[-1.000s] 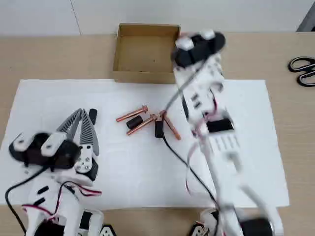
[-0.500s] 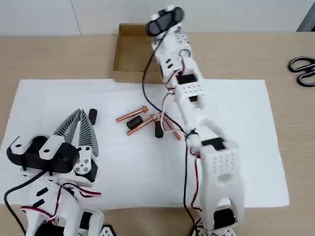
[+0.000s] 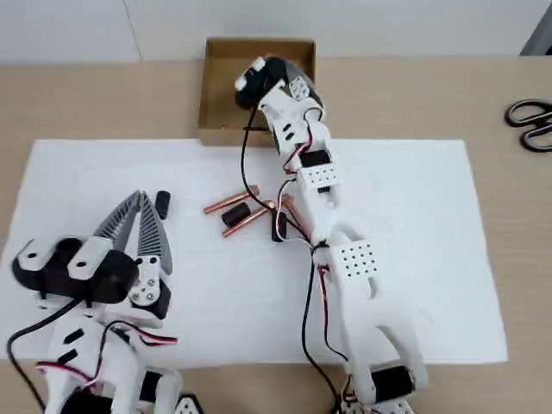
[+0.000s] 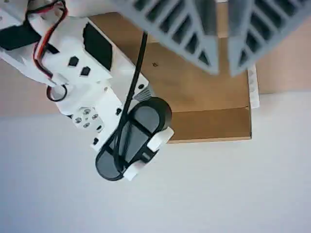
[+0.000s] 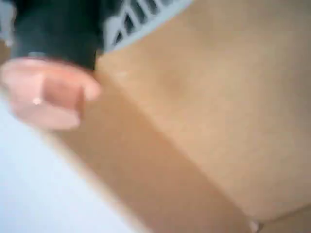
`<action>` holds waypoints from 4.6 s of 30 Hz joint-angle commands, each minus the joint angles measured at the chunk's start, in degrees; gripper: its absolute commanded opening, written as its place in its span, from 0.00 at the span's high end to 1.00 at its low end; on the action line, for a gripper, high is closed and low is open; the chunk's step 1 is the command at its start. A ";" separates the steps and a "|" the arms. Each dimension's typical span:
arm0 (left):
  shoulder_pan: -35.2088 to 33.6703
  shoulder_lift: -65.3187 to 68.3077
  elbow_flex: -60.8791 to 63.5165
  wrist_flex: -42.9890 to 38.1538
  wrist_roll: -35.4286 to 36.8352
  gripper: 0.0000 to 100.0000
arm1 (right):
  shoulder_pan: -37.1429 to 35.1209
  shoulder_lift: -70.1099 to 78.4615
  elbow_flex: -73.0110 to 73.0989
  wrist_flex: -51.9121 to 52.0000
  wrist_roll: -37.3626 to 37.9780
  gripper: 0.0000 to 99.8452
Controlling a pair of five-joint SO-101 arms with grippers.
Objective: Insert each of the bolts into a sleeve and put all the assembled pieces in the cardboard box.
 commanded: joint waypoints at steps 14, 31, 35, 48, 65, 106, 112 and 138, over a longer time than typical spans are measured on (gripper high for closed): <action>-0.53 -0.35 0.13 -1.32 0.18 0.99 | 0.75 6.37 -21.63 7.16 2.64 0.77; -0.53 -0.35 0.04 -1.41 4.92 0.99 | 4.00 -9.89 -24.26 33.36 -25.14 0.77; -0.53 -0.35 0.04 -1.41 4.92 0.99 | 2.86 -24.92 -24.18 51.91 -33.93 0.77; -0.44 -0.35 0.04 -1.41 4.92 0.99 | -4.44 -55.60 -24.18 95.25 -35.43 0.77; -0.26 -0.35 -0.04 -1.41 4.92 0.99 | -13.76 -84.09 -23.82 98.51 -35.16 0.77; -0.44 -0.35 0.04 -1.14 4.92 0.99 | -10.95 -105.63 98.81 53.67 -65.41 0.77; -0.26 -0.35 0.04 -1.05 4.92 0.99 | -14.20 -105.63 102.95 49.01 -68.84 0.77; -0.26 -0.35 0.04 -0.97 5.01 0.99 | -15.08 -82.51 95.12 50.95 -71.74 0.80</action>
